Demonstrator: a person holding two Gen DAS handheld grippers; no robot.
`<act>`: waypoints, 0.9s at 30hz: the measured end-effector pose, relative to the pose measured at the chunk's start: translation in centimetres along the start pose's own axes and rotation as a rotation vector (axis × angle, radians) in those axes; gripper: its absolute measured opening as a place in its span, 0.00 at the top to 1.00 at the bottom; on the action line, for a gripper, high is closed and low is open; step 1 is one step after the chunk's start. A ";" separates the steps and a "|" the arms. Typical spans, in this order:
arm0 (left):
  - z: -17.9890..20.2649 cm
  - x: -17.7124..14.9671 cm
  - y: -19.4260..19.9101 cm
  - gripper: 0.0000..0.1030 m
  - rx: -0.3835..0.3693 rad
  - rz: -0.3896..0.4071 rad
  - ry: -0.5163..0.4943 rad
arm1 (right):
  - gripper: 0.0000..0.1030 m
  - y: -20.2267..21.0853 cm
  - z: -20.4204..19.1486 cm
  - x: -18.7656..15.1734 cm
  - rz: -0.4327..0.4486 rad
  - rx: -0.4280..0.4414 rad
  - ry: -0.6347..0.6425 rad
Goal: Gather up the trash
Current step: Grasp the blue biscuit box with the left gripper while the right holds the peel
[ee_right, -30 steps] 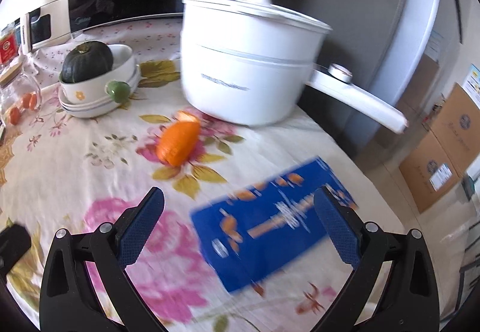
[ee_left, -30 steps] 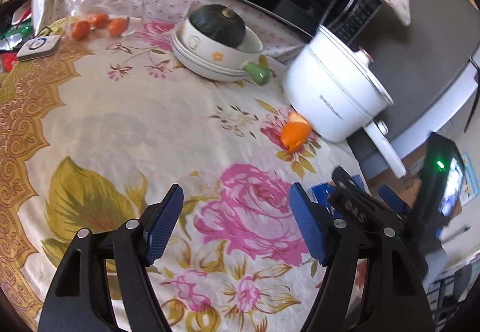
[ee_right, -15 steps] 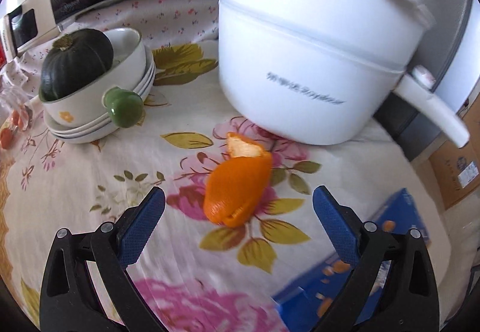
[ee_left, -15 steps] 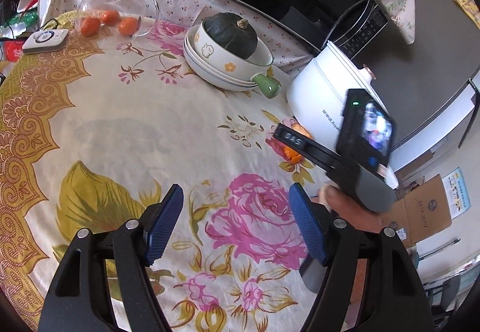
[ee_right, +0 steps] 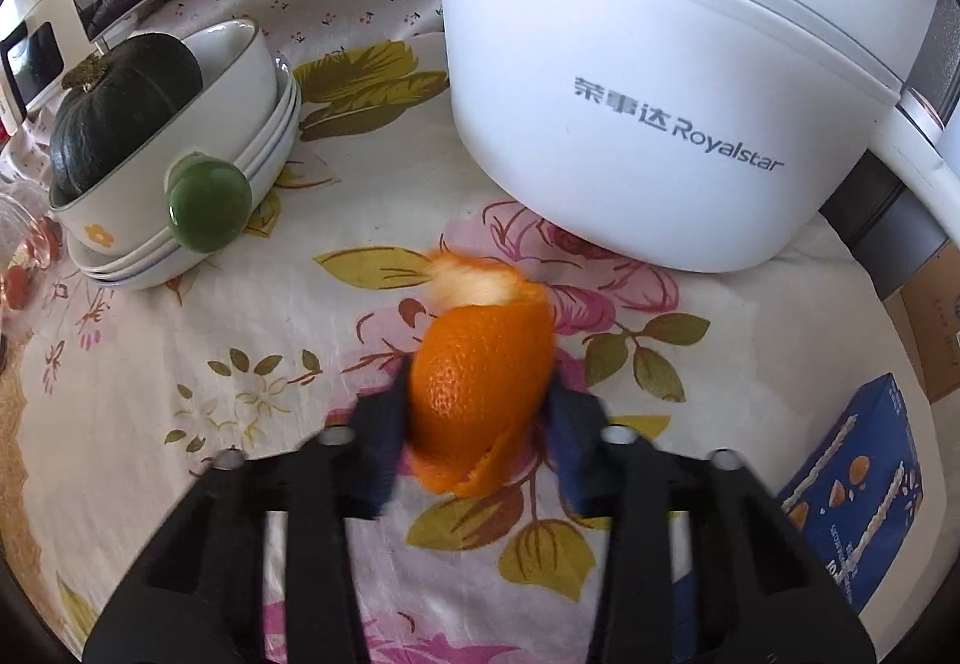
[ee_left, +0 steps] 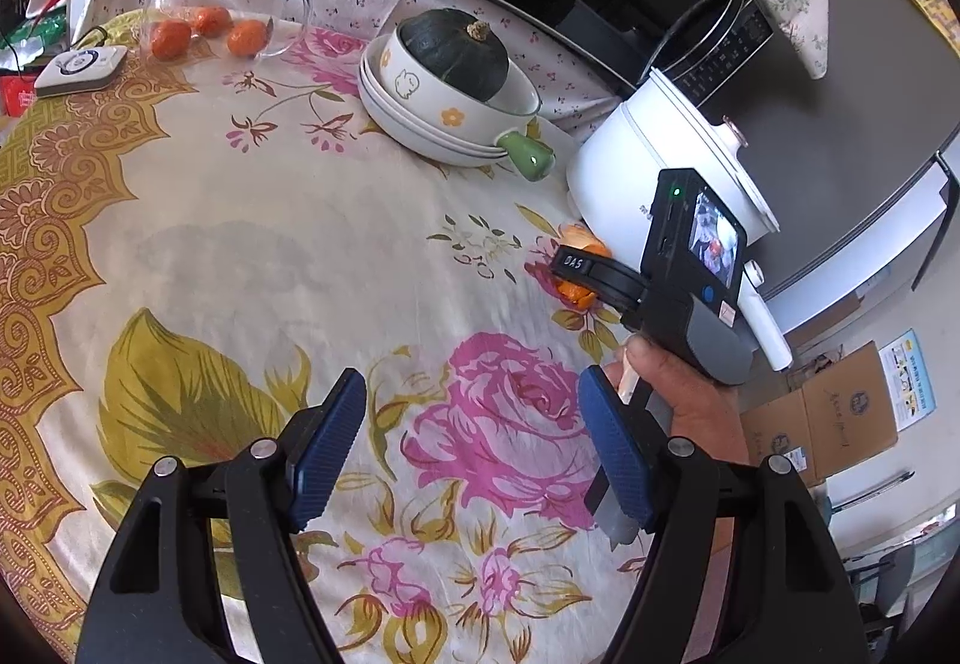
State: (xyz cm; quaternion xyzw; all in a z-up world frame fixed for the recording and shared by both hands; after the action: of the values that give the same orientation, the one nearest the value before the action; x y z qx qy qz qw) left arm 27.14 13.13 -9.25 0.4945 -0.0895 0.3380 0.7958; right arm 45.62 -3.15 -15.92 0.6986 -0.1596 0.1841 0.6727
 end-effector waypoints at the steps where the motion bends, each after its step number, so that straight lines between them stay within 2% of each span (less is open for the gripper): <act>1: 0.0 0.0 -0.1 0.30 -0.001 -0.003 0.000 | 0.76 0.2 0.1 0.0 0.003 -0.001 0.000; 6: 0.4 -0.1 -0.2 0.30 0.001 0.004 -0.011 | 0.82 1.4 0.7 -0.1 0.045 -0.005 0.008; 16: 2.9 -0.2 -1.4 0.30 -0.005 0.008 -0.047 | 0.82 7.1 3.1 -0.2 0.165 -0.003 0.019; 23: 7.1 -1.1 -3.1 0.30 -0.032 -0.005 -0.145 | 0.82 12.7 8.7 -1.7 0.245 -0.037 -0.020; 27: 10.3 -2.1 -4.3 0.25 -0.057 -0.017 -0.261 | 0.82 15.8 13.4 -2.9 0.274 -0.105 -0.030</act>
State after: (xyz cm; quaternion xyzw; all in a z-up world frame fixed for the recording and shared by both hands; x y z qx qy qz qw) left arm 30.23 2.29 -8.29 0.5123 -0.1975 0.2613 0.7939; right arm 36.26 -17.33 -3.75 0.6369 -0.2728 0.2552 0.6744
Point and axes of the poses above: each gripper's, at about its wrist camera, not at the fingertips, and y roughly against the way its jaws point, z to its right, x to its top, the point moved 4 cm from there along -y, roughly the way its jaws point, and after that the axes turned 1 degree about x, right-handed, at the moved point
